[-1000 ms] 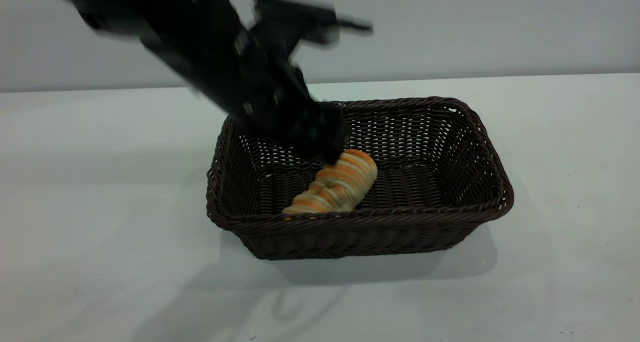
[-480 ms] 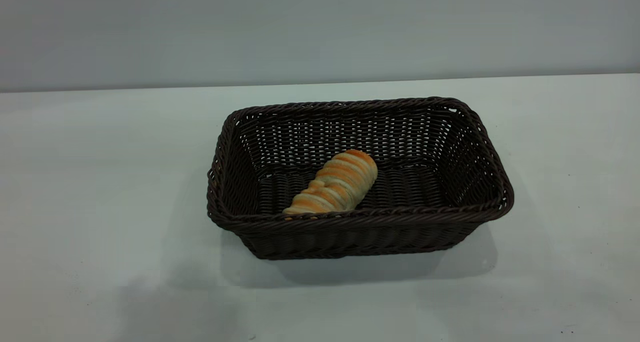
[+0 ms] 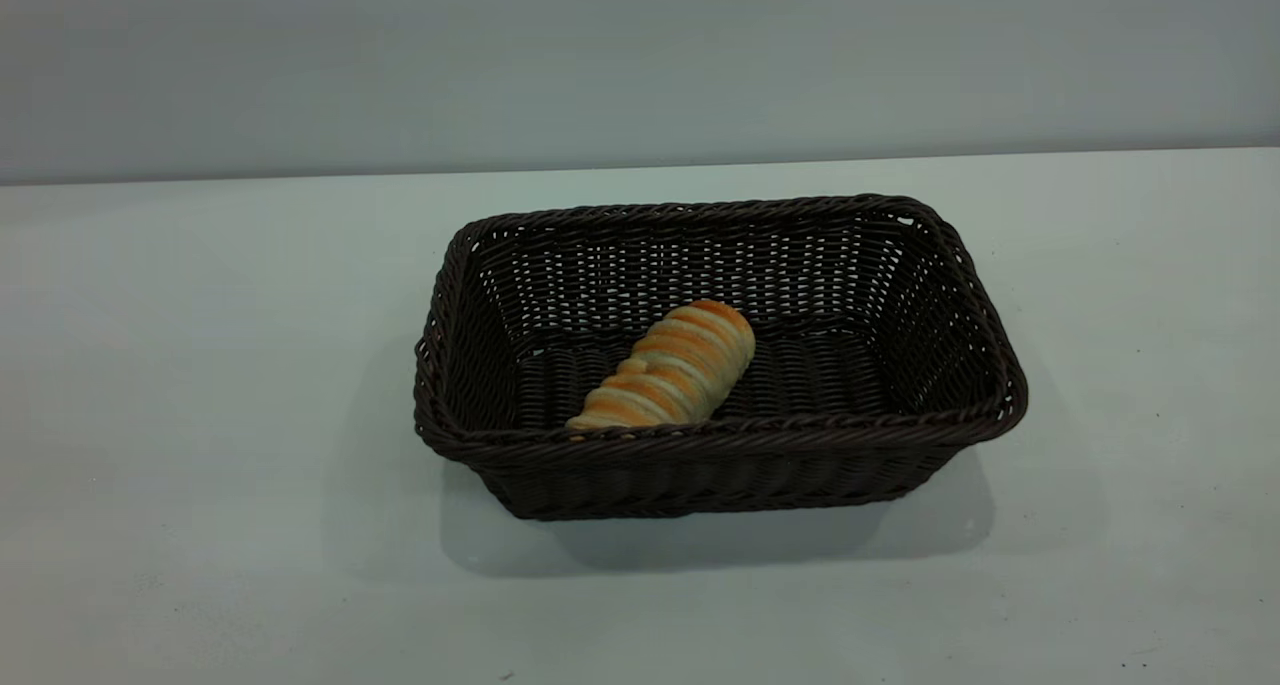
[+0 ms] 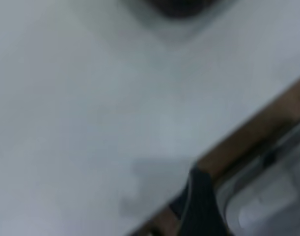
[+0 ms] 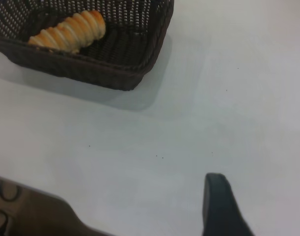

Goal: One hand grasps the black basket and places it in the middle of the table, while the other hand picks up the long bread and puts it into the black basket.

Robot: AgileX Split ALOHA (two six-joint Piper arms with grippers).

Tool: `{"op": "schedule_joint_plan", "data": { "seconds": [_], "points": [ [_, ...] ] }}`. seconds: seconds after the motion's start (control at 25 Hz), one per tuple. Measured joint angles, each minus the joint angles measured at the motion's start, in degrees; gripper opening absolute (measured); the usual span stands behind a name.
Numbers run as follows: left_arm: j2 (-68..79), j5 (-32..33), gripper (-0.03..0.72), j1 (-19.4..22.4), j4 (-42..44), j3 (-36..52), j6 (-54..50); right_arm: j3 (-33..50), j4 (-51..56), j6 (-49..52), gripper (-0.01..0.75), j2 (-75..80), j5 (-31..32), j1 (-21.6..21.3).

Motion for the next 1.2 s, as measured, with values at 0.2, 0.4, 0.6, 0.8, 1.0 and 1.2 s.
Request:
{"op": "schedule_joint_plan", "data": {
  "seconds": [0.2, 0.4, 0.6, 0.8, 1.0, 1.2],
  "points": [
    [-10.2, -0.6, 0.585, 0.0, 0.0, 13.7, -1.2, 0.0, 0.0, -0.1, 0.458, 0.0, 0.0, 0.0],
    [-18.1, -1.6, 0.584, 0.0, 0.0, 19.1, -1.5, 0.0, 0.0, -0.1, 0.459, 0.0, 0.0, 0.0],
    [-24.0, -1.7, 0.584, 0.0, 0.0, 19.2, -1.5, 0.0, 0.0, -0.1, 0.444, 0.0, 0.0, 0.0],
    [-28.4, -1.6, 0.584, 0.0, 0.0, 19.2, -1.7, 0.0, 0.0, -0.1, 0.412, -0.1, 0.0, 0.0],
    [-30.6, -1.5, 0.583, 0.0, 0.0, 19.2, -1.7, 0.0, 0.1, -0.1, 0.381, -0.1, 0.0, -1.1],
    [-30.7, -1.5, 0.583, 1.8, -0.1, 19.2, -1.7, 0.0, 0.1, -0.1, 0.345, -0.1, 0.0, -9.8]
  ]
}}
